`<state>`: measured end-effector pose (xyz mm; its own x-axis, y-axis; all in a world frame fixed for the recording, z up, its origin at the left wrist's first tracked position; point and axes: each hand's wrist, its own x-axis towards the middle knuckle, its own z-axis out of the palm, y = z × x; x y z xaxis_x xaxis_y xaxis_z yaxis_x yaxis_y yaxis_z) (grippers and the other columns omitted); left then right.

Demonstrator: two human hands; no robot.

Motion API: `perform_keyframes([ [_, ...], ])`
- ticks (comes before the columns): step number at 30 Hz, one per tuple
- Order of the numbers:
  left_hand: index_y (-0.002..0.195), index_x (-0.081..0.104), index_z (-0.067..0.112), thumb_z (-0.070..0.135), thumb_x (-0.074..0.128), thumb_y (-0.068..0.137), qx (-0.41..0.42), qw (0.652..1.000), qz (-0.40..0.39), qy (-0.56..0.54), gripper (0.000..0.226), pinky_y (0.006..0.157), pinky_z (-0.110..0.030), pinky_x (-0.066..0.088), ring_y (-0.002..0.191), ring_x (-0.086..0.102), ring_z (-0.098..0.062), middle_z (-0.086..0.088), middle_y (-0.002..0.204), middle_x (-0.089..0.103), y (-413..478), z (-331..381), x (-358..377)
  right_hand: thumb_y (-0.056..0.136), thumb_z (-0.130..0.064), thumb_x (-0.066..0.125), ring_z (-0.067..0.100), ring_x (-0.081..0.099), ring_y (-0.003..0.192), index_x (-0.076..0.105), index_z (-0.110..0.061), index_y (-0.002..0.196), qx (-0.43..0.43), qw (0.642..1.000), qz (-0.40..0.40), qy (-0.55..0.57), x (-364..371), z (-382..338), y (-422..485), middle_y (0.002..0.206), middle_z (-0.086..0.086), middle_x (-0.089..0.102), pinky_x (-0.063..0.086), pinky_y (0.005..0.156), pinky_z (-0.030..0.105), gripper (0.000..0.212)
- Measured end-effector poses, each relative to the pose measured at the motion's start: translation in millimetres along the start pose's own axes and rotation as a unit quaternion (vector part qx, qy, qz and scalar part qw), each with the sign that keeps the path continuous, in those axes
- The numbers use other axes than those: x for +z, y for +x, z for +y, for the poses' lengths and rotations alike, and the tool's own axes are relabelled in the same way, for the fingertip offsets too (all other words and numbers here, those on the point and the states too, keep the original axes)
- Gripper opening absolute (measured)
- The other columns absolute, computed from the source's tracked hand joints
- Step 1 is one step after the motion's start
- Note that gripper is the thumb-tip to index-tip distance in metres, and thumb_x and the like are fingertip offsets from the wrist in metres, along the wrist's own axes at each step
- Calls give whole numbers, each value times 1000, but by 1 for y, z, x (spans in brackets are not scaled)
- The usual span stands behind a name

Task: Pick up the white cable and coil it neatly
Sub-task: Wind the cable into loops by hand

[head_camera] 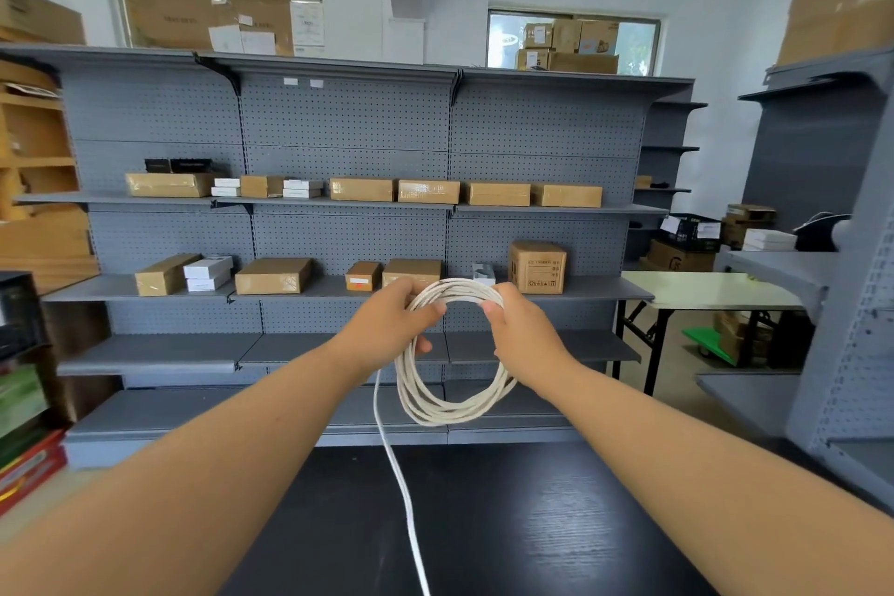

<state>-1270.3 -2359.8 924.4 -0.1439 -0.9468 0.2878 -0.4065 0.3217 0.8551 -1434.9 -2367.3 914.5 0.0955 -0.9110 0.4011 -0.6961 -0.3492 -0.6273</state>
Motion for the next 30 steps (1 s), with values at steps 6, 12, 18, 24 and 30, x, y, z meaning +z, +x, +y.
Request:
perform_keyframes([
  [6,114,48,19,22,53,93,2,999,38,-9,22,46,-9,44,64,62,-13,3,88,56,0,-5,8,100,-24,31,28,52,81,48,-9,109,79,983,96,137,6,6,3,77,1,47,53,77,50,24],
  [12,105,43,21,22,41,98,57,984,65,156,7,52,-29,47,55,61,-20,0,75,55,0,-9,12,100,-22,34,14,55,60,49,-10,113,115,961,71,239,11,12,-3,79,1,50,52,62,33,23],
  [18,102,46,10,20,36,98,96,934,18,345,15,60,-41,49,63,59,-30,-13,78,60,3,-4,4,93,-33,50,19,56,109,31,-20,137,16,995,3,100,-3,17,-2,121,-1,53,43,94,35,50],
  [24,100,50,7,18,37,98,142,884,-69,440,17,62,-33,39,66,48,-24,-13,83,57,5,9,-1,97,-34,41,14,51,117,28,-26,140,-21,987,-146,68,-7,9,-2,127,-1,50,36,98,28,45],
  [30,107,53,10,20,44,97,159,901,-56,400,17,61,-27,33,55,46,-9,-3,83,56,7,6,-1,100,-26,33,16,54,78,48,-10,117,-20,989,-123,77,-1,3,-4,85,-1,50,54,86,37,27],
])
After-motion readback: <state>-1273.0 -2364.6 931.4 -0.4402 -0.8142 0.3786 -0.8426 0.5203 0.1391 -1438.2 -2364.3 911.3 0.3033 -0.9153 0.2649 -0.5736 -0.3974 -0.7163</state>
